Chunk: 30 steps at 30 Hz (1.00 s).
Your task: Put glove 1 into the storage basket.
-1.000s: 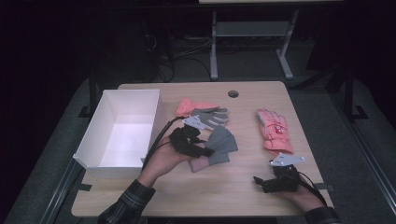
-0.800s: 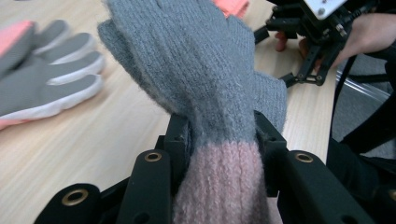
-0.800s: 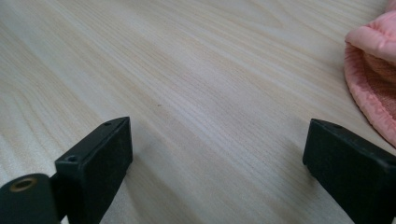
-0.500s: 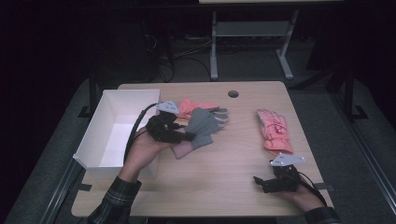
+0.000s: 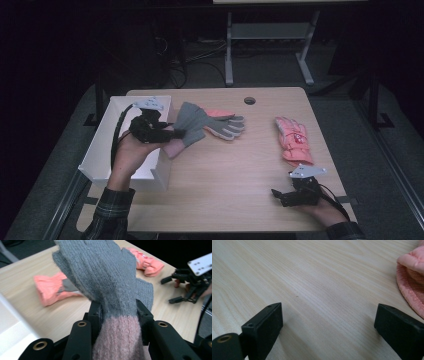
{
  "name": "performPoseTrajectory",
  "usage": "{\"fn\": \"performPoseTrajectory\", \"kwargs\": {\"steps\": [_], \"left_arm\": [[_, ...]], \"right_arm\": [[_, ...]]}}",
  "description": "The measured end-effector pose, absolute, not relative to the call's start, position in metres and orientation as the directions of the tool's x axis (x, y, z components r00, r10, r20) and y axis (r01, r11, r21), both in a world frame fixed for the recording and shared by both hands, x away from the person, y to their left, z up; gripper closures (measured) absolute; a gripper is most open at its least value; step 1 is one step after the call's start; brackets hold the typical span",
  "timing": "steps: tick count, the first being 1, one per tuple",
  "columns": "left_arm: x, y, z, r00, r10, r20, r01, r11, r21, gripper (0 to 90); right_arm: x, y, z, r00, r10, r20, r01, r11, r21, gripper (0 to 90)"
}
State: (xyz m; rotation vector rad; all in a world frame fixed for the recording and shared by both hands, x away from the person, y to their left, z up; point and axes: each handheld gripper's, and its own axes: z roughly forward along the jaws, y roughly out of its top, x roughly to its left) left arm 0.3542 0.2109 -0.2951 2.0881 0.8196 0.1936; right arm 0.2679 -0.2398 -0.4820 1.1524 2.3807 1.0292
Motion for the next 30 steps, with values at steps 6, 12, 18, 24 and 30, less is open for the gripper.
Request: {"fn": "performPoseTrajectory", "kwargs": {"steps": [6,12,18,24,30], "left_arm": [[0.358,0.237,-0.293,0.720,0.679,-0.143,0.505,-0.372,0.779,64.7],[0.363,0.266,-0.296,0.661,0.734,-0.157,0.538,-0.318,0.780,64.7],[0.369,0.289,-0.304,0.600,0.783,-0.164,0.570,-0.274,0.774,64.6],[0.380,0.302,-0.323,0.531,0.838,-0.126,0.609,-0.274,0.744,64.6],[0.393,0.311,-0.348,0.479,0.872,-0.104,0.644,-0.269,0.716,64.5]], "right_arm": [[0.268,-0.240,-0.482,-0.632,0.774,0.037,0.557,0.421,0.716,7.7],[0.268,-0.240,-0.482,-0.632,0.774,0.036,0.557,0.421,0.716,7.7],[0.268,-0.240,-0.482,-0.632,0.774,0.037,0.557,0.421,0.716,7.7],[0.268,-0.240,-0.482,-0.632,0.774,0.037,0.557,0.420,0.716,7.7],[0.268,-0.240,-0.482,-0.632,0.774,0.037,0.557,0.420,0.716,7.7]]}}
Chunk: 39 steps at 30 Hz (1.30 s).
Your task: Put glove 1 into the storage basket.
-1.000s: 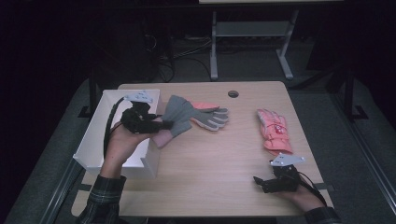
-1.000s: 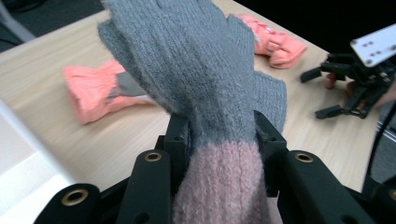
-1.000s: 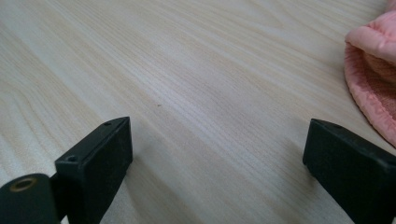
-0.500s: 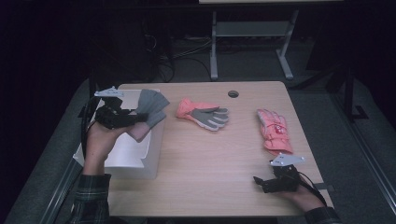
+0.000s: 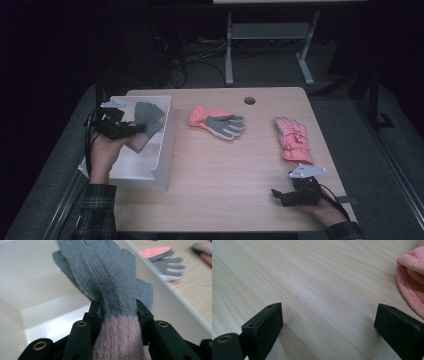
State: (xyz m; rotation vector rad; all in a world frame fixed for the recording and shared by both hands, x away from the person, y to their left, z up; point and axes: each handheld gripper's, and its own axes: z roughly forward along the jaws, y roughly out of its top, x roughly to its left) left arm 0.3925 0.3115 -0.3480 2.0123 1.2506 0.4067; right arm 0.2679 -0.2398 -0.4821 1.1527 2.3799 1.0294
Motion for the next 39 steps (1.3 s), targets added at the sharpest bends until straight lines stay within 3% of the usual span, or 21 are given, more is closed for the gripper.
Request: {"fn": "performPoseTrajectory", "kwargs": {"steps": [24,30,39], "left_arm": [[0.419,0.331,-0.418,0.377,0.925,-0.040,0.790,-0.298,0.536,60.3],[0.421,0.328,-0.421,0.373,0.927,-0.044,0.802,-0.298,0.517,49.4],[0.418,0.321,-0.411,0.336,0.942,0.022,0.788,-0.294,0.541,30.3]], "right_arm": [[0.268,-0.240,-0.482,-0.632,0.774,0.037,0.557,0.421,0.716,7.7],[0.268,-0.240,-0.482,-0.632,0.774,0.037,0.557,0.420,0.716,7.7],[0.268,-0.240,-0.482,-0.632,0.774,0.037,0.557,0.421,0.716,7.7]]}}
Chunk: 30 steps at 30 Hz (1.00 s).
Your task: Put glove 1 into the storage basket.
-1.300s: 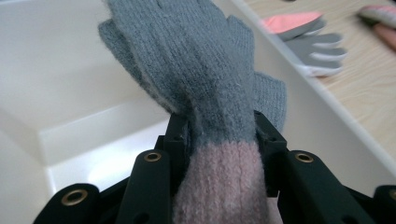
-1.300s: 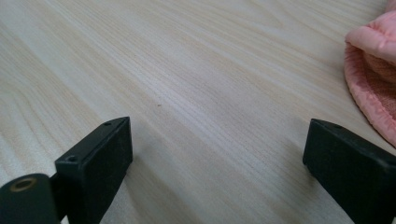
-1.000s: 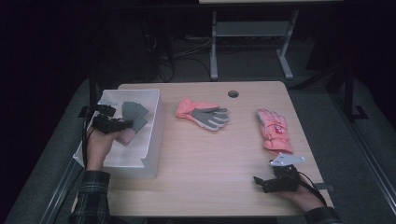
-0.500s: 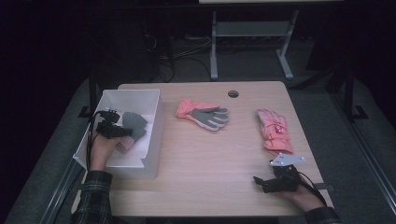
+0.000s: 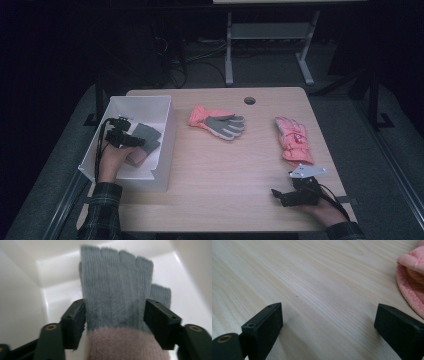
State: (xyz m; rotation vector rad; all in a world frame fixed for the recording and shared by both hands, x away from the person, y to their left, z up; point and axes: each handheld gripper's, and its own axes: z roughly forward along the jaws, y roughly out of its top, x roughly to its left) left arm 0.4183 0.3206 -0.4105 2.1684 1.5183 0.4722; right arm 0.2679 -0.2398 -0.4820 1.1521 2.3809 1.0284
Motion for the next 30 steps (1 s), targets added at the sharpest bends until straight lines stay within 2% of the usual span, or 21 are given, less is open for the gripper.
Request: {"fn": "performPoseTrajectory", "kwargs": {"steps": [5,14,22,30], "left_arm": [[0.415,0.319,-0.399,0.358,0.934,0.017,0.764,-0.303,0.570,23.5],[0.405,0.314,-0.371,0.442,0.896,-0.046,0.708,-0.316,0.632,19.6],[0.392,0.295,-0.342,0.525,0.848,-0.069,0.639,-0.339,0.690,13.8],[0.375,0.262,-0.315,0.646,0.756,-0.103,0.549,-0.367,0.751,13.4]], "right_arm": [[0.268,-0.240,-0.482,-0.632,0.774,0.037,0.557,0.421,0.716,7.7],[0.268,-0.240,-0.482,-0.633,0.773,0.035,0.556,0.423,0.715,7.7],[0.268,-0.240,-0.482,-0.632,0.774,0.037,0.557,0.420,0.716,7.7],[0.268,-0.240,-0.482,-0.632,0.774,0.037,0.557,0.421,0.716,7.7]]}}
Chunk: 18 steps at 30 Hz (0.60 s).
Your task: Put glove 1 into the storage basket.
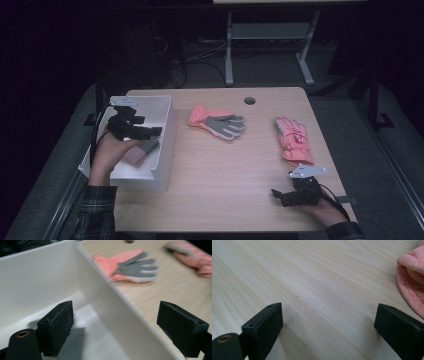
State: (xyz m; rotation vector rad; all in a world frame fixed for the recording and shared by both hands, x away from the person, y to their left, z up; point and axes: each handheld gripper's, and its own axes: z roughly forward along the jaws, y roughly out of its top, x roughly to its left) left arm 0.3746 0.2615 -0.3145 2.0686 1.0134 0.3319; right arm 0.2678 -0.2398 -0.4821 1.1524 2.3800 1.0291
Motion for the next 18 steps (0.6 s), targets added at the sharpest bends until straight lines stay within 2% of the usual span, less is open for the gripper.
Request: {"fn": "performPoseTrajectory", "kwargs": {"steps": [10,18], "left_arm": [[0.359,0.208,-0.307,0.749,0.652,-0.119,0.478,-0.407,0.779,13.5],[0.352,0.164,-0.321,0.807,0.579,-0.115,0.444,-0.467,0.765,13.6]], "right_arm": [[0.268,-0.240,-0.482,-0.633,0.774,0.036,0.557,0.422,0.716,7.7],[0.268,-0.240,-0.482,-0.632,0.774,0.037,0.557,0.421,0.716,7.7]]}}
